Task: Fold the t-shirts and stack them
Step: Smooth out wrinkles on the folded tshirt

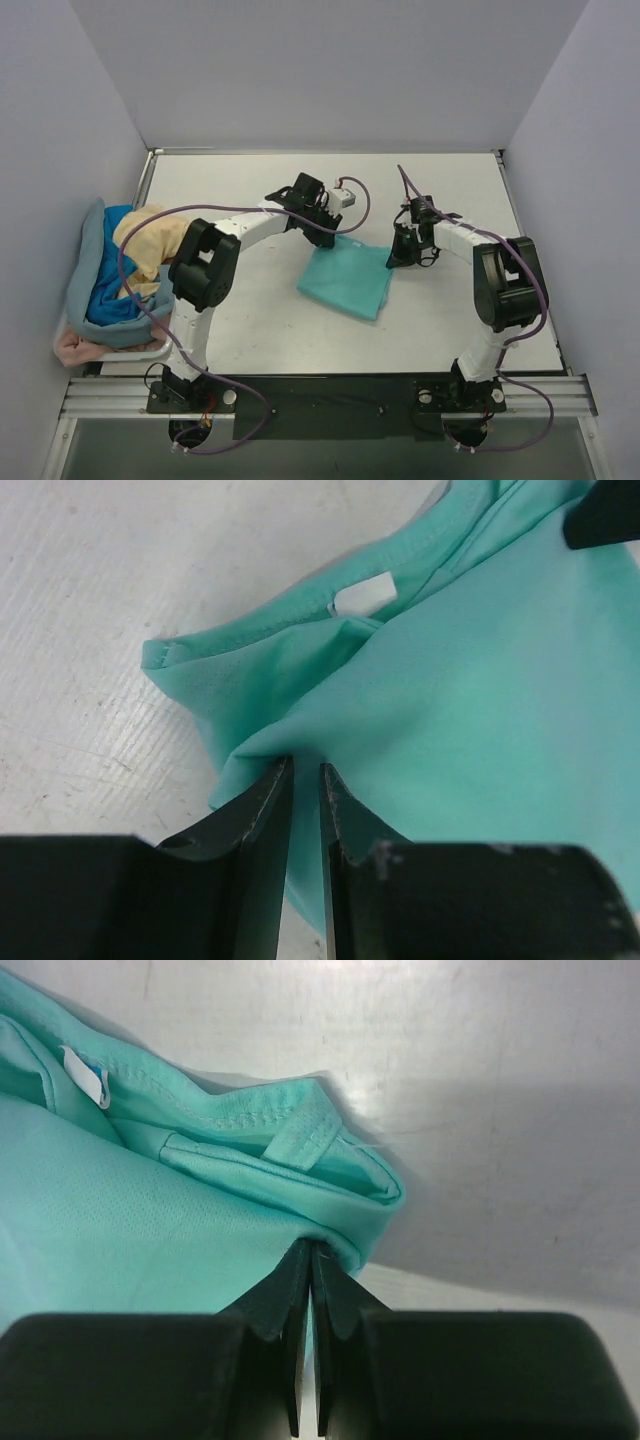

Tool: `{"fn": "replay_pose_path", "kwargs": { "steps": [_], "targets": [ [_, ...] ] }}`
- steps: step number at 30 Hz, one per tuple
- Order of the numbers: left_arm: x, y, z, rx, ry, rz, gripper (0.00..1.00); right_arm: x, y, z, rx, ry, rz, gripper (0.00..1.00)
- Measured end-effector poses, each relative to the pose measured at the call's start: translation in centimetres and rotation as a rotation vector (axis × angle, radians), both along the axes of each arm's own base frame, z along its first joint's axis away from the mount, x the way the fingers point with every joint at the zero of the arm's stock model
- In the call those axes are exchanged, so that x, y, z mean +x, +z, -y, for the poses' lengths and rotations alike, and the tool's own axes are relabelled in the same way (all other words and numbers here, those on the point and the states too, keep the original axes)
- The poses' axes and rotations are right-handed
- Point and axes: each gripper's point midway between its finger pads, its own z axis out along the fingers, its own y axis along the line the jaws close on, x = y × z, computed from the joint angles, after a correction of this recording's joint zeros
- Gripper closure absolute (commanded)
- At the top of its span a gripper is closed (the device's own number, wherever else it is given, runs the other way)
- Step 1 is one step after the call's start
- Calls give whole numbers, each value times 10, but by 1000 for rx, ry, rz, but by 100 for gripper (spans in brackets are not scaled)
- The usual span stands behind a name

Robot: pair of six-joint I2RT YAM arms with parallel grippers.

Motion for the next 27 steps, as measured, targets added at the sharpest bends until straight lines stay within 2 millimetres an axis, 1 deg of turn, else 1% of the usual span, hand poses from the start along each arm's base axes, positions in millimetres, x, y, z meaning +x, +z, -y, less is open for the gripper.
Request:
{"fn": "replay_pose_path", "kwargs": {
  "steps": [3,5,9,11,13,15,17,18,19,21,22,23,24,25,27],
  "targets": [
    [10,-22,-4,19,47,-19,73,15,2,0,-5,-11,24,100],
    [13,-32,-7,25,73,-37,73,22,1,2,-8,-16,27,100],
    [32,-23,-8,30,126,2,71,38,3,3,-34,-7,36,100],
    [41,-19,-10,37,152,20,68,46,4,6,-54,1,40,100],
    [48,-12,-12,45,171,32,66,54,10,10,-81,9,50,100],
    [54,1,-13,41,180,42,64,63,21,13,-100,15,69,99],
    [61,19,-11,25,186,59,64,70,36,13,-108,25,107,99],
    [62,25,-10,17,187,62,64,70,46,13,-110,28,131,99],
    [61,32,-9,5,186,60,64,68,57,11,-110,36,153,99],
    [49,46,-10,-14,181,35,65,58,82,-3,-91,74,214,100],
    [40,52,-10,-26,176,21,65,48,93,-16,-64,104,243,100],
    [28,57,-12,-35,169,4,65,39,101,-28,-33,132,263,100],
    [14,60,-14,-42,160,-12,65,25,107,-42,8,163,278,100],
    [-1,62,-16,-47,150,-32,65,10,108,-55,51,191,277,100],
    [-33,62,-19,-48,122,-75,65,-21,99,-75,114,242,241,100]
  ]
}}
